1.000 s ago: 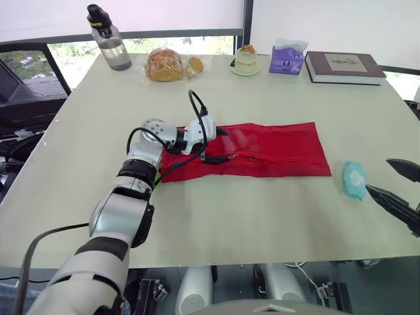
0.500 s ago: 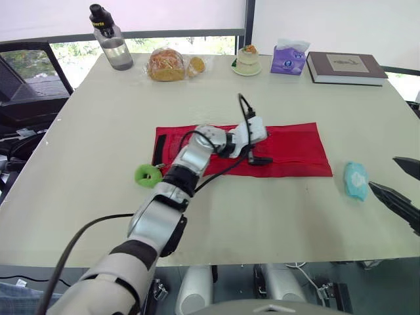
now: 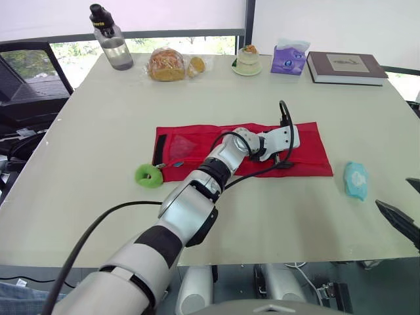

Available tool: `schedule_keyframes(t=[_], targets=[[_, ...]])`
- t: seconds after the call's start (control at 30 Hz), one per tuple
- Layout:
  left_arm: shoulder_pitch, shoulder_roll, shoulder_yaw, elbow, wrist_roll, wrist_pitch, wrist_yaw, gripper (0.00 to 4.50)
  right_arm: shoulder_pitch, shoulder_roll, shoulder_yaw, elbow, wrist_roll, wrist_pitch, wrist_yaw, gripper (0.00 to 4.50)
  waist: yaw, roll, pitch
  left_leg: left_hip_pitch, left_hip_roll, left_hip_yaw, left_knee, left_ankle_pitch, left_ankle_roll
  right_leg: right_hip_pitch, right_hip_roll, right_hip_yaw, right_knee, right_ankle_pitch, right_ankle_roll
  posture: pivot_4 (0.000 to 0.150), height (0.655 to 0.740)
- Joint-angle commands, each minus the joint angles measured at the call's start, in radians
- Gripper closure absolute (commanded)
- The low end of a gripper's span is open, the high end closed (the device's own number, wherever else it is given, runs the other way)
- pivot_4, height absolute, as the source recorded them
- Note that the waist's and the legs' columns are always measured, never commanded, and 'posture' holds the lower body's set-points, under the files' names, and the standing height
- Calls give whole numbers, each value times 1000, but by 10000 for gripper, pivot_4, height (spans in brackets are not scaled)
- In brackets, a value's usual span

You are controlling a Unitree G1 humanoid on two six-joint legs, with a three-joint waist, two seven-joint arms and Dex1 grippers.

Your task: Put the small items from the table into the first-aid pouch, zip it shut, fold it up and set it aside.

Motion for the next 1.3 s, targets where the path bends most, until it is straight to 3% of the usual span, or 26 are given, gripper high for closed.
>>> schedule_keyframes(t=[0.03,0.27,0.37,0.6,0.67,0.97,1.3], targets=[[-32,-13,23,20,3,-12,30,1168,4,11,2,-16,-26,-16,-15,0,-4,0,0,0,0,0,0,0,0,0,0,0,0,0,0,1500,7400],[-35,-21,36,26,7,-11,41,1168,-16,22,23,13,-64,-46,-7,0,0,0,0,0,0,0,0,0,0,0,0,0,0,-1,-1,1500,7400],[-30,-19,34,21,9,-14,41,7723,-23,26,33,19,-75,-54,-10,0,0,0,0,0,-1,0,0,0,0,0,0,0,0,0,-1,1500,7400],[-2,-7,51,-16,-15,-6,16,38572,-50,24,74,40,-103,-45,-26,0,-1,1,0,0,-1,0,0,0,0,0,-1,0,0,0,-1,1500,7400],[10,3,55,-23,-13,-5,15,44752,-59,21,92,42,-108,-32,-39,0,-2,1,0,0,-1,0,-1,0,0,0,-1,0,0,0,-1,1500,7400],[81,52,100,-112,-57,60,-31,44752,-212,6,297,62,-259,52,-218,0,-6,1,-1,0,-1,0,0,0,0,0,-1,1,1,1,2,1500,7400],[220,153,117,-416,-92,197,-98,44752,-382,28,417,171,-344,218,-385,0,-6,2,-1,1,-1,0,-1,0,0,0,0,2,2,2,1,1500,7400]])
